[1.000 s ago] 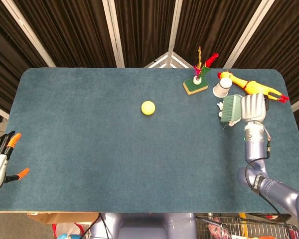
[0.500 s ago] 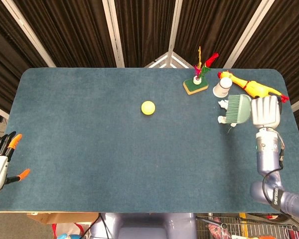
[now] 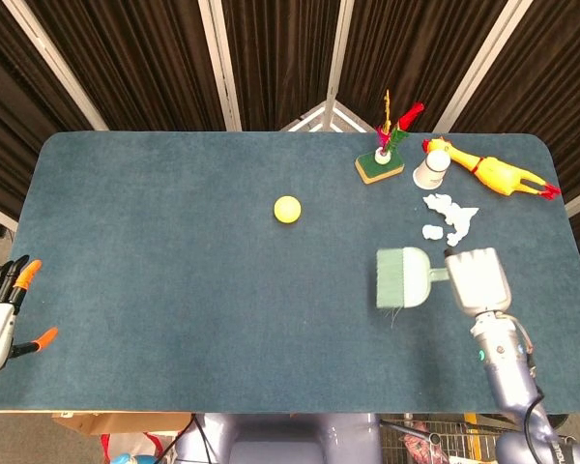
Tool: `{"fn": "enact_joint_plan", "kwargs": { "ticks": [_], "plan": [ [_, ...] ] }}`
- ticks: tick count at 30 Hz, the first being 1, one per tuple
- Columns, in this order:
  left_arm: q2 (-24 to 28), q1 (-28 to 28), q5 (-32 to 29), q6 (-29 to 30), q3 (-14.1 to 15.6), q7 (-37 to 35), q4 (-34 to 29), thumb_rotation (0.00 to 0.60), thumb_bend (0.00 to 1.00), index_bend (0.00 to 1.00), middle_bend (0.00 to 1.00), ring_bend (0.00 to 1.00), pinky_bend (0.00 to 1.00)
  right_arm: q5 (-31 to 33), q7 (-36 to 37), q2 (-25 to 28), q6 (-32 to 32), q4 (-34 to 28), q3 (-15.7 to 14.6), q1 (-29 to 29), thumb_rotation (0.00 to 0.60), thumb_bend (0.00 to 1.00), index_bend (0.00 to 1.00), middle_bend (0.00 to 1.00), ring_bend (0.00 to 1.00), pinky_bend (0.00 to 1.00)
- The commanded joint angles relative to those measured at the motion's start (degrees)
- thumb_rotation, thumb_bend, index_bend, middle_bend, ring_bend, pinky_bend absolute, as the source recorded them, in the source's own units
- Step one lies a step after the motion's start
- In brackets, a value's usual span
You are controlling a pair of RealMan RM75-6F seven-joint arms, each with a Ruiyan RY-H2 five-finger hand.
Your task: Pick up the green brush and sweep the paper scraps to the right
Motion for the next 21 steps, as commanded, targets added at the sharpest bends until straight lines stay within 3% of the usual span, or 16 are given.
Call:
{"fn": "enact_joint_plan", "kwargs": {
  "ticks": [1, 4, 6, 9, 15, 17, 21],
  "plan": [
    [-0.04, -0.03, 0.03, -0.04, 0.00, -0.01, 0.06, 0.600, 0.01, 0.00, 0.00, 0.00, 0.00, -0.99, 1.03, -5.00, 0.13, 0.72, -1.67, -1.37, 0.600, 0.64, 0.74, 0.92, 0.94, 0.82],
    [-0.02, 0.00, 0.03, 0.01, -0.02, -0.08, 0.06, 0.600, 0.01, 0.00, 0.00, 0.00, 0.00, -0.71, 1.84, -8.63, 0.22, 2.64, -1.80, -1.85, 0.600, 0.64, 0.71, 0.92, 0.91, 0.78],
    [0.02, 0.02, -0.03, 0.01, -0.05, -0.19, 0.06, 0.600, 0.01, 0.00, 0.00, 0.00, 0.00, -0.13, 2.33, -10.72, 0.01, 4.04, -1.85, -2.10, 0.600, 0.64, 0.65, 0.86, 0.84, 0.69],
    [0.04, 0.04, -0.02, 0.08, -0.09, -0.33, 0.11, 0.600, 0.01, 0.00, 0.00, 0.00, 0.00, 0.19, 1.68, -13.00, 0.06, 6.10, -2.64, -2.50, 0.600, 0.59, 0.44, 0.62, 0.60, 0.45],
    [0.04, 0.07, -0.02, 0.08, -0.08, -0.42, 0.26, 0.600, 0.01, 0.00, 0.00, 0.00, 0.00, -0.70, -2.52, -15.13, 2.44, 9.52, -4.20, -3.19, 0.600, 0.45, 0.06, 0.22, 0.20, 0.22],
    [0.03, 0.05, 0.06, 0.08, -0.07, -0.33, 0.27, 0.600, 0.01, 0.00, 0.00, 0.00, 0.00, -0.95, -3.33, -15.11, 3.18, 10.11, -4.34, -3.45, 0.600, 0.40, 0.00, 0.10, 0.08, 0.15],
    [-0.02, 0.07, 0.27, 0.19, 0.00, -0.08, 0.28, 0.600, 0.01, 0.00, 0.00, 0.00, 0.00, 0.20, -4.97, -13.72, 4.57, 9.65, -4.36, -4.23, 0.600, 0.37, 0.00, 0.02, 0.01, 0.10]
  ]
}}
